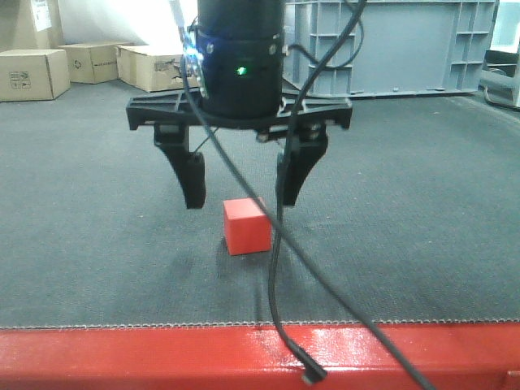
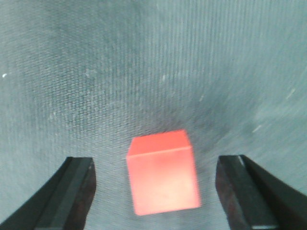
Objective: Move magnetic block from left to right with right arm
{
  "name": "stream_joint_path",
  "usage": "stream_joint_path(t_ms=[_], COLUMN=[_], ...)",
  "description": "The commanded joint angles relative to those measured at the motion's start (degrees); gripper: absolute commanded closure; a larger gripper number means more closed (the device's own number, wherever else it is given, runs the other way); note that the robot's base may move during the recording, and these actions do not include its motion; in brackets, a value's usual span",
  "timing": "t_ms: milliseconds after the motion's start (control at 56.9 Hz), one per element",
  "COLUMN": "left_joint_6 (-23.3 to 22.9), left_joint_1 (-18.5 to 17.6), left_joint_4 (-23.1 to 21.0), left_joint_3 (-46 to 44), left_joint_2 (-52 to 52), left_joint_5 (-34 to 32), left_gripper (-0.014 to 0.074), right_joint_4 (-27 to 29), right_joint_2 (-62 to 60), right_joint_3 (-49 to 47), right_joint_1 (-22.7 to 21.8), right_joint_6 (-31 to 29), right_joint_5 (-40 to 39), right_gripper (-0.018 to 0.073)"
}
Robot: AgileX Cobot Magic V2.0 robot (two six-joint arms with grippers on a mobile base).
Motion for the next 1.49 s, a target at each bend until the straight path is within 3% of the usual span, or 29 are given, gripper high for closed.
stream_joint_path(t_ms=[0,176,299,387,457,703,844,1019,1142,1283,1476], left_joint_6=[0.0,0.0,0.0,0.0,0.0,0.0,0.0,0.0,0.0,0.0,0.0], left_joint_1=[-0.33,-0.33,-0.33,-0.33,-0.33,-0.33,-0.33,-0.33,-0.33,-0.33,-0.33], left_joint_4=[-0.2,-0.2,-0.2,-0.2,-0.2,-0.2,-0.2,-0.2,-0.2,-0.2,-0.2], left_joint_3=[0.44,0.44,0.44,0.44,0.44,0.44,0.44,0.44,0.44,0.44,0.44], left_joint_2=[-0.55,-0.55,-0.55,-0.55,-0.55,-0.55,-0.55,-0.55,-0.55,-0.55,-0.55], left_joint_5=[-4.49,-4.49,-4.49,-4.49,-4.49,-4.49,-4.49,-4.49,-4.49,-4.49,-4.49], left_gripper=[0.0722,0.0722,0.0722,0.0722,0.0722,0.0722,0.0722,0.0722,0.0722,0.0722,0.0722], right_joint_4=[-2.38,-3.64,-3.64,-3.64,-3.58,-2.56,-0.98,7.35,8.09,8.23,7.85], right_joint_2=[-6.17,-12.21,-17.27,-21.43,-24.79,-39.66,-48.08,-57.52,-63.61,-71.1,-84.22], right_joint_3=[-1.45,2.71,7.92,12.35,15.97,31.96,41.09,51.86,58.66,65.89,74.55], right_joint_1=[0.03,-0.46,-3.12,-5.81,-8.74,-21.68,-29.4,-38.38,-42.88,-46.14,-46.63], right_joint_6=[-4.74,-13.06,-18.22,-21.39,-23.51,-25.88,-28.82,-36.89,-40.93,-41.33,-41.33], right_joint_5=[-0.74,-5.1,-8.47,-9.56,-10.02,-20.7,-31.62,-44.86,-50.62,-54.83,-55.94], right_gripper=[-0.0049,-0.0049,-0.0045,0.0011,0.0084,0.0547,0.0539,0.0539,0.0539,0.0539,0.0539])
